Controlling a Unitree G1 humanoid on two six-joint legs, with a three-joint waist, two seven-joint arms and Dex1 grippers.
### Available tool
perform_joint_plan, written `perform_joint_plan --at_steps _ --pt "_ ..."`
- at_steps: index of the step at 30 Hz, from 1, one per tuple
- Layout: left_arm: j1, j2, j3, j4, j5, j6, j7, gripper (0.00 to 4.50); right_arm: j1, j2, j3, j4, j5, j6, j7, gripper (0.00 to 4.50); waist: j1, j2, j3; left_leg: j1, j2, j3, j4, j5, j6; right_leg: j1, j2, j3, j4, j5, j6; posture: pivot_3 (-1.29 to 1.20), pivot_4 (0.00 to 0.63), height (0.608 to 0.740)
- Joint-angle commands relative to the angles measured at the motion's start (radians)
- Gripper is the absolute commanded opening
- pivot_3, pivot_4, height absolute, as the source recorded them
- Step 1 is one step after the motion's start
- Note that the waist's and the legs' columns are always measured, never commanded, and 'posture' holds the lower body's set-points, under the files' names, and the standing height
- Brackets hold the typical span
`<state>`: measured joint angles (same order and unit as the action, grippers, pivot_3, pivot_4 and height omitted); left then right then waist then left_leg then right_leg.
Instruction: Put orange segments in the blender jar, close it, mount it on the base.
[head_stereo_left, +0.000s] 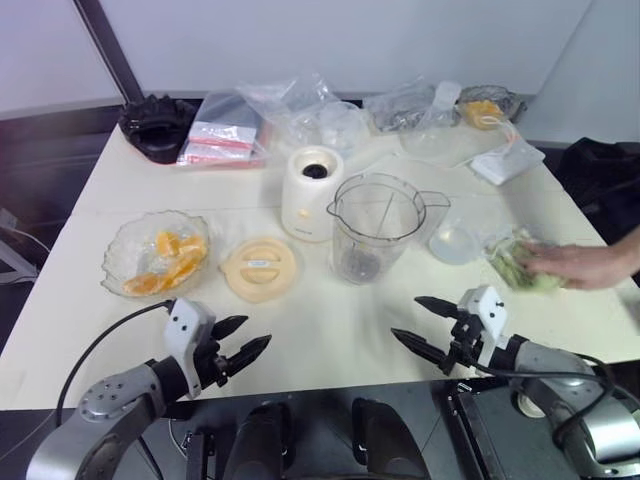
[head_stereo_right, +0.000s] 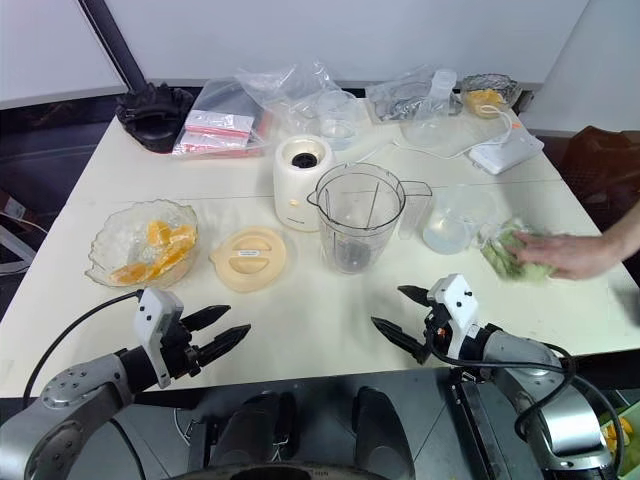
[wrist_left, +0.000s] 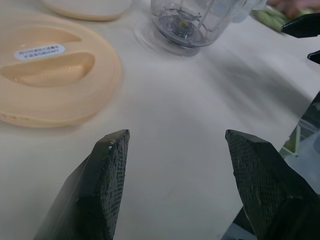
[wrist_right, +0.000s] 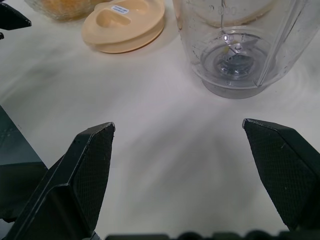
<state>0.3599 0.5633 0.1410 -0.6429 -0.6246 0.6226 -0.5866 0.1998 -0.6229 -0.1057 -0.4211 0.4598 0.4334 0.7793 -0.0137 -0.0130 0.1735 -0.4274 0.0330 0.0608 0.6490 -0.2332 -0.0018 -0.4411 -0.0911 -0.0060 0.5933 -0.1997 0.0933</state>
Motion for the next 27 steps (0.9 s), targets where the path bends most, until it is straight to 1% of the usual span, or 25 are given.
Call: perform_joint_plan --at_steps 1,4,11,15,19,27 --pt "0.038 0.008 -0.003 -0.049 -0.021 -0.007 -0.025 3.18 0.007 -0.002 -0.012 -0.035 0.027 0.01 0.005 4.29 0.0 0.0 0.0 0.0 0.0 0.0 0.0 0.0 0.0 0.0 0.0 0.0 0.0 0.0 0.0 0.0 0.15 0.74" --pt "0.029 -0.01 0.015 -0.051 -0.059 0.006 -0.008 3.18 0.014 -0.014 -0.014 -0.041 0.04 0.017 0.029 4.29 0.001 0.0 0.0 0.0 0.0 0.0 0.0 0.0 0.0 0.0 0.0 0.0 0.0 0.0 0.0 0.0 0.15 0.74" --pt "0.053 -0.002 0.023 -0.034 -0.029 -0.025 -0.015 3.18 0.014 -0.018 -0.022 -0.028 0.038 0.003 0.04 4.29 -0.003 0.0 0.0 0.001 0.0 0.0 0.001 0.0 0.0 -0.001 0.0 0.0 -0.001 -0.002 0.003 0.0 0.15 0.74" --pt "0.055 -0.003 0.042 -0.026 -0.033 -0.026 -0.007 3.18 0.026 -0.043 -0.028 -0.041 0.096 0.077 0.068 4.29 -0.001 0.0 0.0 0.001 0.0 0.0 0.001 0.0 0.0 -0.001 -0.001 0.0 -0.001 -0.002 0.003 0.0 0.15 0.74" --pt "0.043 0.017 0.046 -0.009 -0.011 -0.053 -0.039 3.18 0.01 -0.039 -0.031 -0.047 0.124 0.101 0.059 4.29 0.0 0.0 0.0 0.0 0.0 0.0 0.0 0.0 0.0 -0.002 -0.001 0.0 -0.001 0.0 0.0 0.0 0.15 0.74" --pt "-0.007 0.044 0.062 0.005 -0.038 -0.018 -0.047 3.18 0.015 -0.044 -0.038 -0.044 0.111 0.085 0.051 4.29 0.0 0.0 0.0 0.0 0.0 0.0 0.0 0.0 0.0 -0.001 -0.001 0.0 -0.006 0.0 0.0 0.0 0.15 0.74"
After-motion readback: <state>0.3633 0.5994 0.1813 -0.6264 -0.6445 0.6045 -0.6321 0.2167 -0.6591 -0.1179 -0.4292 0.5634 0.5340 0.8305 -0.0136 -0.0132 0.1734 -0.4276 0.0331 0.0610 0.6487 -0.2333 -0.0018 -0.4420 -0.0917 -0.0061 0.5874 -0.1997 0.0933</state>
